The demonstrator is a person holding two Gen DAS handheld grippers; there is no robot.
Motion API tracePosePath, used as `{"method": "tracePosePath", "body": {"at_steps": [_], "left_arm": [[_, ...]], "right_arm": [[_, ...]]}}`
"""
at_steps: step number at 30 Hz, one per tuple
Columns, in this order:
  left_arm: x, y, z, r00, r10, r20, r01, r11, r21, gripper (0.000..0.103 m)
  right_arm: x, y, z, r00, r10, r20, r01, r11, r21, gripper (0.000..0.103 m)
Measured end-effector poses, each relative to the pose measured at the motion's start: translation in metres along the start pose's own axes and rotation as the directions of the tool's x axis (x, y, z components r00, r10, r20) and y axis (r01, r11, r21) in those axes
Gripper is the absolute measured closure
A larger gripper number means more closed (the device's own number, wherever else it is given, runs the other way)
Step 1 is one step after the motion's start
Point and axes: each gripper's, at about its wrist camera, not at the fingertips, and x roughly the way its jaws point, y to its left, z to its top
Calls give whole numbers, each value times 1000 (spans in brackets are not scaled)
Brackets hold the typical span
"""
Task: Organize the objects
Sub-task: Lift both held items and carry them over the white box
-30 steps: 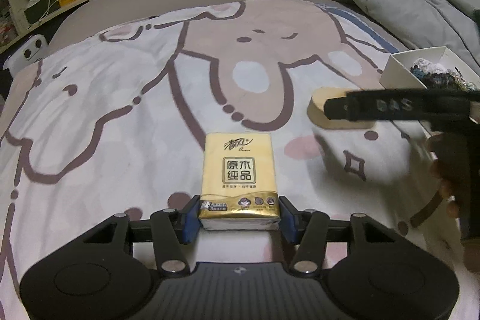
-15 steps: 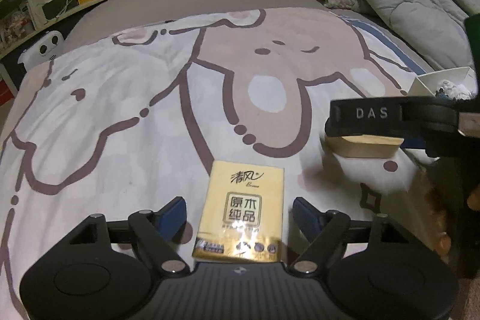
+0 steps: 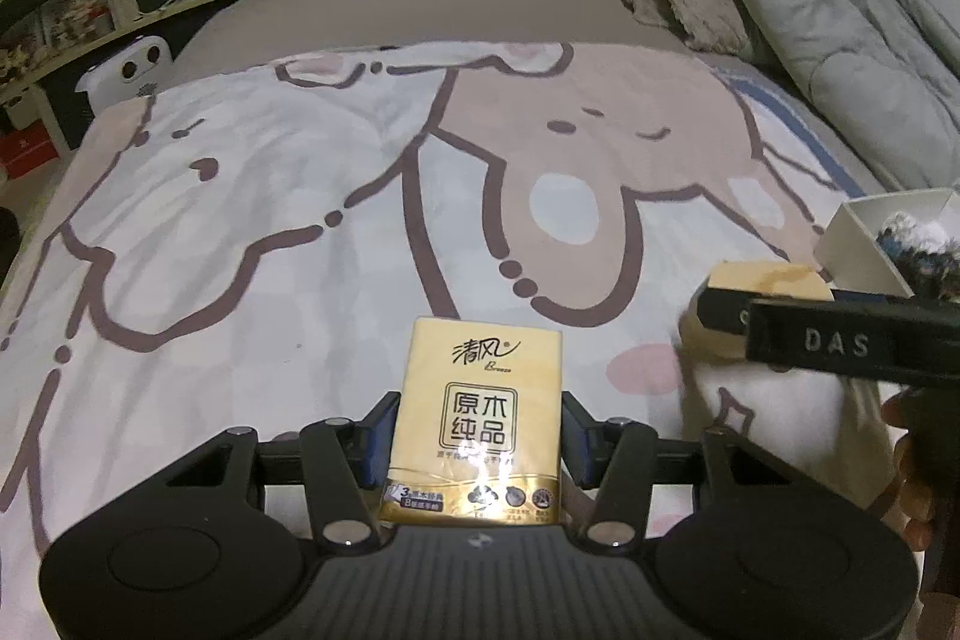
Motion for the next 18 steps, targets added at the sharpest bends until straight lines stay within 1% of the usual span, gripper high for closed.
{"method": "tracePosePath", "body": {"at_steps": [2,8,18], "left_arm": [[-9,-2,-1,1000,0,8,0,1000,0,49],[-30,-9,-4,1000,-2,19,2,1000,-24,49],[-72,-27,-7,998,-1,58,6,997,-79,49]], "right_arm": [[-9,-3,1,1000,12,0,-12,1000,-10,9],[-30,-12,-3,1000,2,-7,-3,1000,-27,9],[-82,-19,-1,998,57,25,-55,995,-81,9]]}}
